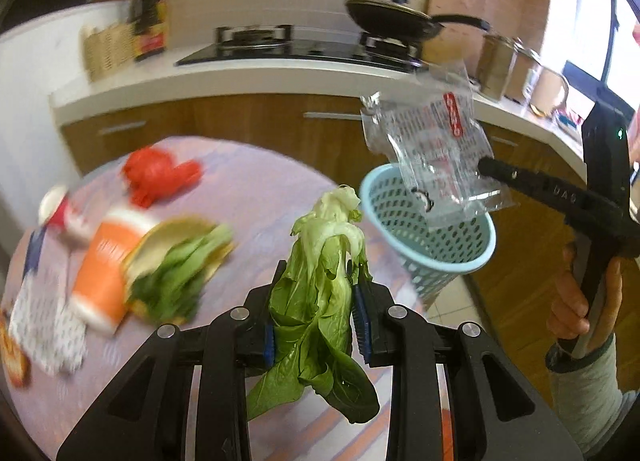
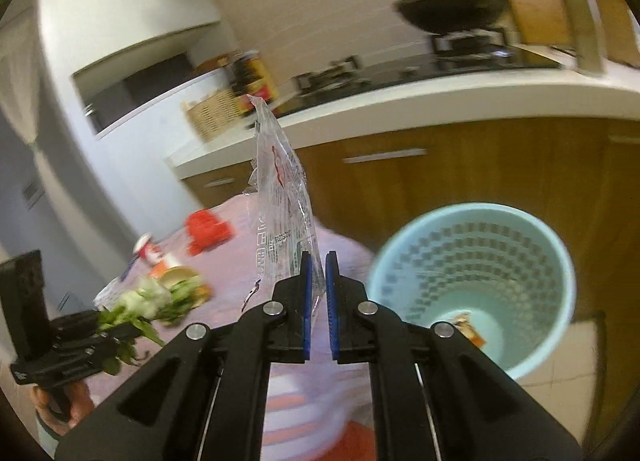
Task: Collect trash
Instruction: 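Move both tools over the wastebasket and release the bok choy and bag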
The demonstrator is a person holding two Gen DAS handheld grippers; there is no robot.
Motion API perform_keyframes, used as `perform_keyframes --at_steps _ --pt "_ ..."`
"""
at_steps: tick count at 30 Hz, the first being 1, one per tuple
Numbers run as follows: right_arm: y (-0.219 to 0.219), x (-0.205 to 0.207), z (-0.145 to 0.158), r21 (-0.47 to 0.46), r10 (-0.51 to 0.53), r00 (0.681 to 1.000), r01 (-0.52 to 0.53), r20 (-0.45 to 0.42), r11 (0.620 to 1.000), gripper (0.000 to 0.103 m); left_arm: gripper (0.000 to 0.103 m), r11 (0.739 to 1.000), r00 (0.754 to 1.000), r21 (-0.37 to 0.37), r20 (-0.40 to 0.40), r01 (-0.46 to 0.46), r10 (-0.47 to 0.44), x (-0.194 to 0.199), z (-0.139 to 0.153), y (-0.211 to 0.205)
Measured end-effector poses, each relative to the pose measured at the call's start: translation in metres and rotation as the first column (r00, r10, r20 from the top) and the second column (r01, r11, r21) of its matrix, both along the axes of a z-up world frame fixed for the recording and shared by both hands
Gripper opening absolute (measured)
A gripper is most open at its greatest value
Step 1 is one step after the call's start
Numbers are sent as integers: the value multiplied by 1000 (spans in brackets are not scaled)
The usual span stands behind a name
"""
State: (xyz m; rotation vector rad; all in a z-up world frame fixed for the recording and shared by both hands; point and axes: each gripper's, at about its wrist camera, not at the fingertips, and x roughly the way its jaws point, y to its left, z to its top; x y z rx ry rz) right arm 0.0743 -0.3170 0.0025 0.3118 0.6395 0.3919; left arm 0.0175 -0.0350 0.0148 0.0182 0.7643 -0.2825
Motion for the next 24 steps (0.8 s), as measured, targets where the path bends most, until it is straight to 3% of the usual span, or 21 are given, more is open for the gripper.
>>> perform_keyframes --at_steps 6,12,16,19,22,24 --pt "-55 22 -36 -1 -152 983 153 -107 988 5 27 993 994 53 -40 101 -99 59 0 -76" --pt "-86 40 -77 -40 -255 946 252 -201 967 6 28 980 973 53 -140 191 -182 116 -30 -148" --pt "-95 48 -95 -51 -265 931 261 -252 964 9 28 968 957 74 -188 239 -222 138 -51 -179" --pt "-104 50 -102 -59 -285 920 280 -271 958 24 28 966 952 76 -202 249 -229 148 -60 -189" --pt "-114 49 -105 -52 -308 911 306 -274 951 24 29 967 946 47 -223 252 -236 163 -66 -195" --pt "-118 47 -104 -34 -314 909 317 -276 948 24 34 965 944 40 -224 258 -243 167 -69 -199"
